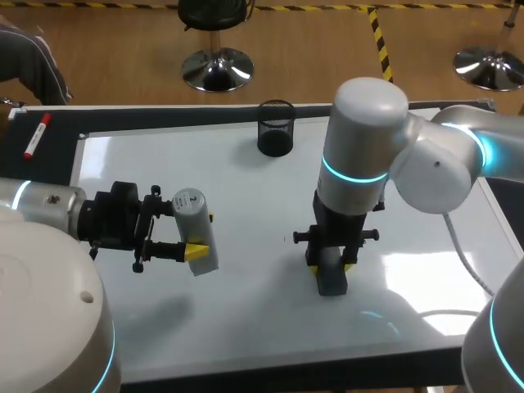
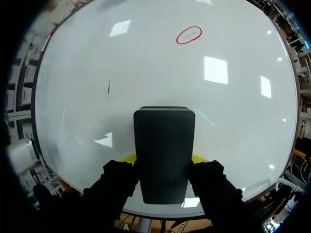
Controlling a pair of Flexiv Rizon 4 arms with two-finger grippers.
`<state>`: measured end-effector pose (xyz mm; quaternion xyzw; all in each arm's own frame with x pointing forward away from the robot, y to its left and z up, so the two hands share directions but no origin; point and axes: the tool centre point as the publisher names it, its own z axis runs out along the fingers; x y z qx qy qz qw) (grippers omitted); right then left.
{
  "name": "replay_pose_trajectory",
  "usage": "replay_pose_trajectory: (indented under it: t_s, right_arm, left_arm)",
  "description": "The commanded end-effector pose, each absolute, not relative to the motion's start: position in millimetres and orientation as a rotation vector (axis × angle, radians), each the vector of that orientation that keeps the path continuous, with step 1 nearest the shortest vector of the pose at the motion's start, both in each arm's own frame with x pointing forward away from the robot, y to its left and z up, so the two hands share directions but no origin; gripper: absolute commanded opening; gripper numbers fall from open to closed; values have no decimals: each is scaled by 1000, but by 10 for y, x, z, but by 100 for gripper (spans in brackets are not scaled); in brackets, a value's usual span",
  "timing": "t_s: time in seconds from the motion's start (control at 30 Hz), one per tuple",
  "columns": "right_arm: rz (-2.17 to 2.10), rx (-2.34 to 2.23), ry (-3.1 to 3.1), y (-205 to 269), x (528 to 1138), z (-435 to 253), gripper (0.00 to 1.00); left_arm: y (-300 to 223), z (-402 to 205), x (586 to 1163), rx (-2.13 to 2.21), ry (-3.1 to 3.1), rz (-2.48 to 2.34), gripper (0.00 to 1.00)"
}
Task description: Pick up the inspection probe, press it on each red-marked spot on the whiteboard one by one, put down the probe, pick up the eraser, and wipe off all the red marks.
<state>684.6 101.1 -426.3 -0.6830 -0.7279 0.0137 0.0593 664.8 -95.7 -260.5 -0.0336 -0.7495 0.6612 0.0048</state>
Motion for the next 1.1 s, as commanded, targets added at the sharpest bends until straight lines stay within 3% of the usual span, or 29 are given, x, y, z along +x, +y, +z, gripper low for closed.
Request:
replay_pose_trajectory:
  t_s: [0.03, 1.1]
  right_arm:
    - [49, -2083, -2186, 879, 6844, -4372, 0]
    - [76, -2137, -2163, -88, 6969, -3935, 0]
  left_arm:
    - [-955, -2598, 6632, -106, -2349, 2077, 0]
    - [-955, -2598, 6632, -106, -2349, 2077, 0]
